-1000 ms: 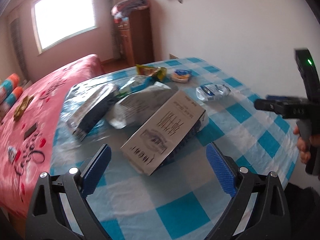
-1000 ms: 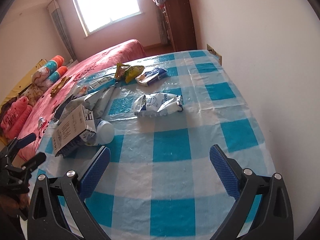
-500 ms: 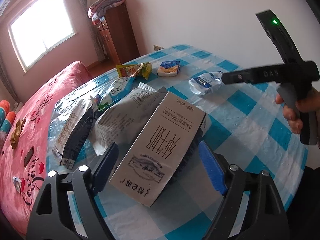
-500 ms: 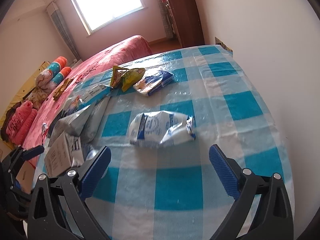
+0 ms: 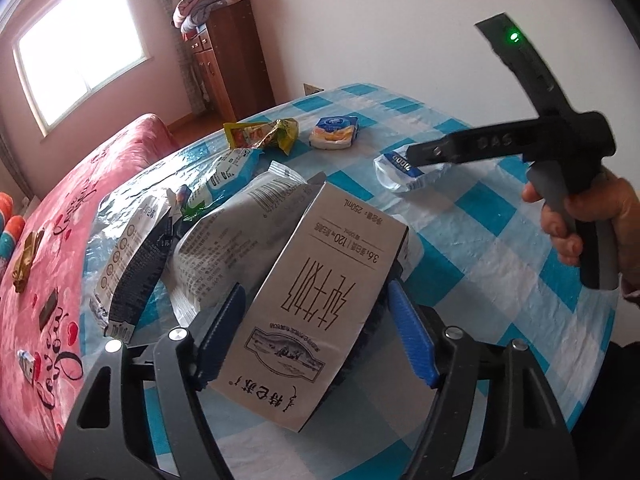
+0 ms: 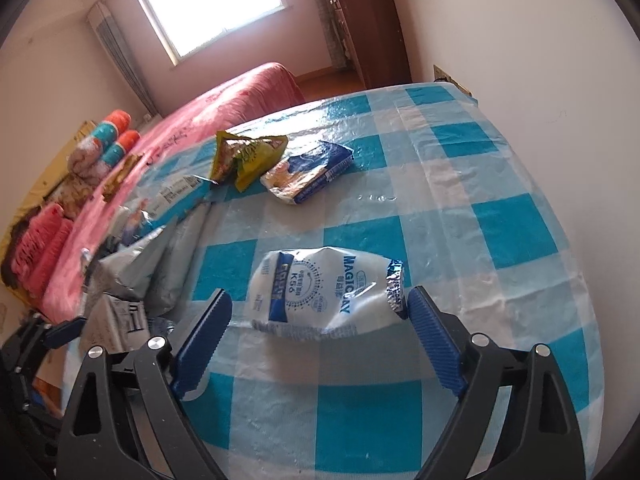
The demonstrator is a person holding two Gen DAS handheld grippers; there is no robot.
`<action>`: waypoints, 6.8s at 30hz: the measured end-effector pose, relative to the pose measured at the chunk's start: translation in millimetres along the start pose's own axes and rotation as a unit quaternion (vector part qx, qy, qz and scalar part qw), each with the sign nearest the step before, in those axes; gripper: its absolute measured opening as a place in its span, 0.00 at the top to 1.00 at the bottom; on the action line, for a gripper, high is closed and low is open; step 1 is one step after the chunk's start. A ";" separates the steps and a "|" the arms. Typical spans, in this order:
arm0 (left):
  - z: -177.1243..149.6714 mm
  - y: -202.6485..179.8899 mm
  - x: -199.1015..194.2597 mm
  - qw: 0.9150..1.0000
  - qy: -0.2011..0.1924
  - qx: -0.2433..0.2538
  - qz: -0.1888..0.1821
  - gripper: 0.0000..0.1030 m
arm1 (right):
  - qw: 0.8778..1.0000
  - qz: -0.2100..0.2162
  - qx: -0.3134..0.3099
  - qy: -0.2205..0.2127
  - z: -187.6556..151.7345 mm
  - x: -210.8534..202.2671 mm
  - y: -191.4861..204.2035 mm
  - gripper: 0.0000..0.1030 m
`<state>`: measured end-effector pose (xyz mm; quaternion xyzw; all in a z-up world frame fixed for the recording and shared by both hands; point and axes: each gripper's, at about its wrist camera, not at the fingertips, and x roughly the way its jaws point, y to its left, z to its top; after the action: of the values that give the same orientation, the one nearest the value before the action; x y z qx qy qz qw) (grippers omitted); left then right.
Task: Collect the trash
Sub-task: 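Grasp the white milk carton with the left tool while the right tool grasps the white MAGICDAY pouch, then lift the carton with the left tool while the right tool lifts the pouch, then carry both items over the orange bucket and open both tools to drop them, then move both open tools back over the table items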
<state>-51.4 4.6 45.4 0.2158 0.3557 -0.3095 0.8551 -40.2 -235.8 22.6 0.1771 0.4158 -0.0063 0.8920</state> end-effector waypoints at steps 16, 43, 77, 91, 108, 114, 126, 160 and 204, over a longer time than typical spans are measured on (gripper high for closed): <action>-0.6 -0.8 -8.0 0.996 -0.002 -0.089 -0.007 0.48 | 0.998 -0.026 -0.048 0.019 2.6 30.4 25.5 0.07; -10.1 -6.6 -7.8 0.991 -0.003 -0.137 0.002 0.56 | 0.996 -0.060 -0.059 -0.001 -15.3 11.7 23.8 0.08; -22.9 -64.2 4.9 0.996 0.059 -0.021 0.059 0.33 | 0.997 -0.023 -0.066 -0.017 -74.3 -59.6 27.3 0.08; -35.7 -43.9 -21.1 0.992 0.028 -0.119 0.040 0.35 | 0.996 -0.005 -0.091 -0.008 -83.2 -63.7 45.4 0.08; -90.8 15.7 -104.6 0.973 -0.030 -0.214 0.086 0.34 | 0.984 0.045 -0.175 0.001 -86.8 -72.5 130.7 0.08; -121.9 46.6 -136.1 0.959 -0.044 -0.253 0.123 0.34 | 0.972 0.077 -0.223 0.008 -93.0 -73.2 181.0 0.08; -204.2 113.7 -177.8 0.913 -0.034 -0.348 0.209 0.34 | 0.928 0.153 -0.338 0.037 -118.0 -62.2 299.0 0.08; -365.1 197.8 -167.9 0.811 0.063 -0.511 0.278 0.22 | 0.796 0.229 -0.551 0.102 -232.5 21.1 472.0 0.05; -240.0 149.0 -176.9 0.888 -0.054 -0.400 0.220 0.22 | 0.933 0.187 -0.307 0.009 -163.5 -47.4 298.1 0.05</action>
<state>-161.9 319.1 41.9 -0.0892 0.3462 0.0436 0.9329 -144.9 89.6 53.8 -0.0304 0.3651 0.2897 0.8842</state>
